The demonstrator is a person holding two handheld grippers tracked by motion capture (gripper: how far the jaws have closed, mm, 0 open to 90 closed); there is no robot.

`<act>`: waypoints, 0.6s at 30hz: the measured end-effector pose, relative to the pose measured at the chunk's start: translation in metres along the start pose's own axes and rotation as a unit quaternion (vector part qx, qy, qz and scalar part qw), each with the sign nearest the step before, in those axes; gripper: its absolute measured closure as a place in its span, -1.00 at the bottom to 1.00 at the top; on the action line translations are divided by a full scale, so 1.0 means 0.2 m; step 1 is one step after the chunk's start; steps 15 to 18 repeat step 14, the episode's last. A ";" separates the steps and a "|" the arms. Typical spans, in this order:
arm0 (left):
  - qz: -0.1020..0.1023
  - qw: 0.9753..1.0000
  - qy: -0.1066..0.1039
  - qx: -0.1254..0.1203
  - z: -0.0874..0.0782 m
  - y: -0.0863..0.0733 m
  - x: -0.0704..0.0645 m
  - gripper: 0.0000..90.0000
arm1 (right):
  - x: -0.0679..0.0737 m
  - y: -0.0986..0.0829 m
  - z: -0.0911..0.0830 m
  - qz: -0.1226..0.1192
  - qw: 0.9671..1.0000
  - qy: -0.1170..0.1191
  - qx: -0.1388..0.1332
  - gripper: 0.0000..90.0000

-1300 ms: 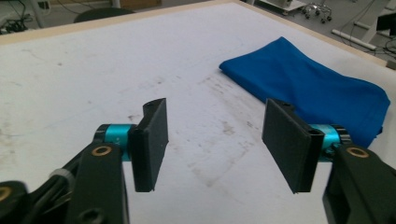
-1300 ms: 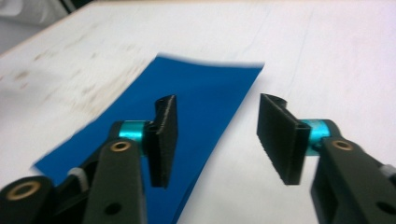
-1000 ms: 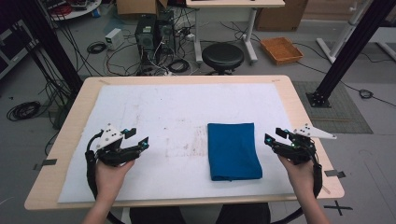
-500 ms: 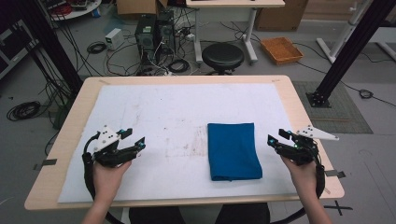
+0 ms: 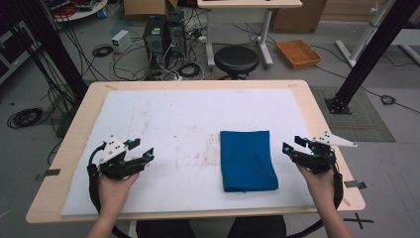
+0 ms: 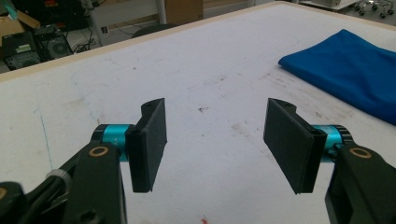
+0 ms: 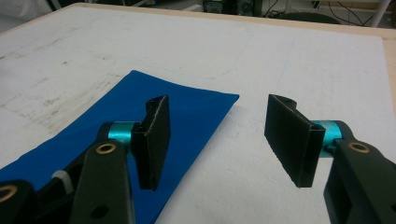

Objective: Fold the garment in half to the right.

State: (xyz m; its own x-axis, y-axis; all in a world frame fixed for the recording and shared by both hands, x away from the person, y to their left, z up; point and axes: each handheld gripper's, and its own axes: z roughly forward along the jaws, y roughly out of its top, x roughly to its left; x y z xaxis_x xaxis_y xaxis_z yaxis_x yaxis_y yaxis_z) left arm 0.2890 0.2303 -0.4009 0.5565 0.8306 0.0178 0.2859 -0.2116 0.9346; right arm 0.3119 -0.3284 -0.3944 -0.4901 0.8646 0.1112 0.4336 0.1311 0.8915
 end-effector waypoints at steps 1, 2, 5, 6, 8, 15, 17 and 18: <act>0.001 1.000 0.000 0.001 0.00 0.00 0.00 -0.12 | 0.00 0.00 0.00 0.000 1.000 -0.001 0.000 -0.09; 0.001 1.000 -0.001 0.003 0.00 0.00 0.00 -0.12 | 0.00 0.00 0.00 -0.001 1.000 -0.001 0.000 -0.09; 0.001 1.000 -0.002 0.002 0.01 0.00 -0.01 -0.12 | 0.00 0.00 0.00 -0.001 1.000 -0.001 0.000 -0.09; 0.002 1.000 -0.002 0.003 0.01 0.00 -0.01 -0.12 | 0.00 0.00 0.00 -0.001 1.000 -0.002 0.000 -0.10; 0.005 1.000 -0.001 0.004 0.01 0.00 -0.01 -0.12 | 0.00 0.00 0.00 -0.002 1.000 -0.002 0.001 -0.10; 0.004 1.000 -0.004 0.006 0.01 -0.01 -0.01 -0.12 | 0.00 -0.01 0.00 -0.005 1.000 -0.003 0.001 -0.11; 0.004 1.000 -0.004 0.006 0.01 -0.01 -0.01 -0.12 | 0.00 -0.01 0.00 -0.005 1.000 -0.003 0.001 -0.11; 0.004 1.000 -0.004 0.006 0.01 -0.01 -0.01 -0.12 | 0.00 -0.01 0.00 -0.005 1.000 -0.003 0.001 -0.11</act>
